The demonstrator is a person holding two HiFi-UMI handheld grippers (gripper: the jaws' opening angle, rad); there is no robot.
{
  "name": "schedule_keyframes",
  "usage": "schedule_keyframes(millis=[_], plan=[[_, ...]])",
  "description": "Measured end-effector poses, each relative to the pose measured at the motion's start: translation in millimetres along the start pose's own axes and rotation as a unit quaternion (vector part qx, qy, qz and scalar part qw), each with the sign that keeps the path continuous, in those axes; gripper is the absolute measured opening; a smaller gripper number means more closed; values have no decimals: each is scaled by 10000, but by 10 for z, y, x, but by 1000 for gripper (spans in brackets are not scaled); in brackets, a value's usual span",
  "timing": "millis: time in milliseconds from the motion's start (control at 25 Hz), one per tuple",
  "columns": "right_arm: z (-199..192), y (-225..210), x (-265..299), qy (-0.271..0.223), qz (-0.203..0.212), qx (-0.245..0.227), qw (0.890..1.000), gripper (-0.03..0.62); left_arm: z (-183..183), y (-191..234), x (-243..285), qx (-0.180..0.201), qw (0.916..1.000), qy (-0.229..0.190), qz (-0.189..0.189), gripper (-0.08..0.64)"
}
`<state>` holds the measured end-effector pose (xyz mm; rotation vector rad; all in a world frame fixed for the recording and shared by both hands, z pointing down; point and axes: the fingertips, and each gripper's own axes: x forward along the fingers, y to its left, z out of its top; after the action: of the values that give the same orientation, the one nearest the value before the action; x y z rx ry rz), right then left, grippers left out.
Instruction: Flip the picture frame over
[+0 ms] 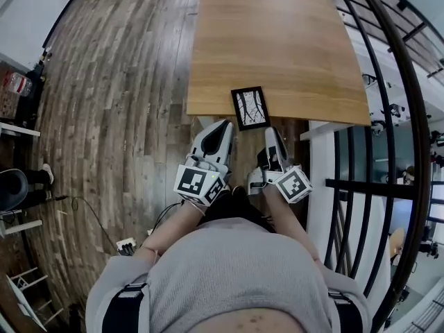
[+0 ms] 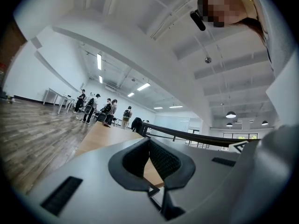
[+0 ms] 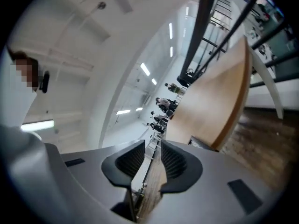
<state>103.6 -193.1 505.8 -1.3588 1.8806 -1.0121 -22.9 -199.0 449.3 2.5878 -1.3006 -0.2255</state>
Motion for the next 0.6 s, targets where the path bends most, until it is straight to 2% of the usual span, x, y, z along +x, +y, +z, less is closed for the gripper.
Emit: schedule_keyframes(millis=[40,200,360,600], plan=[[-38,-129,2,7,-127,207,9997,107,-16,19,8,4,10000,27,17,6],[-225,-497,95,-59,-265,1223,9921,196,-56,123,9,37,9999,118,118,6],[-448,-859,165,-214,-516,2277,9721,293,-118,281,-63,-79,9991,244,336,6],[-737,-1230,316,-45,-820,2778,9571,305,-179,431,-198,-99,9973,362,631,6]])
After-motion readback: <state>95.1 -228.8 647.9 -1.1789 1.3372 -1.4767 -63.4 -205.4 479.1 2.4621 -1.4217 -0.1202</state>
